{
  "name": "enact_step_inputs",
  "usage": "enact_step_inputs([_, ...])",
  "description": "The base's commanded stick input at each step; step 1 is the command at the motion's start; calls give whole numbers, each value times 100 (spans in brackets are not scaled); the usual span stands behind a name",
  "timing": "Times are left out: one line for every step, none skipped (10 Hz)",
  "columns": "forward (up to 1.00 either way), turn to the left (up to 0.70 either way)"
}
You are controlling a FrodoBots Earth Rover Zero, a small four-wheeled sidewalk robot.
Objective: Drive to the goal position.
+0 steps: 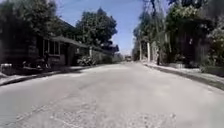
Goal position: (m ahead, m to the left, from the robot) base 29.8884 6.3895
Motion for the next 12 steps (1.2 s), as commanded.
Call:
enact_step_inputs([24, 1])
enact_step_inputs([0, 0])
enact_step_inputs([0, 0])
enact_step_inputs([0, 0])
enact_step_inputs([0, 0])
enact_step_inputs([0, 0])
enact_step_inputs([0, 0])
enact_step_inputs([0, 0])
enact_step_inputs([0, 0])
enact_step_inputs([0, 0])
enact_step_inputs([18, 2])
enact_step_inputs([73, 2])
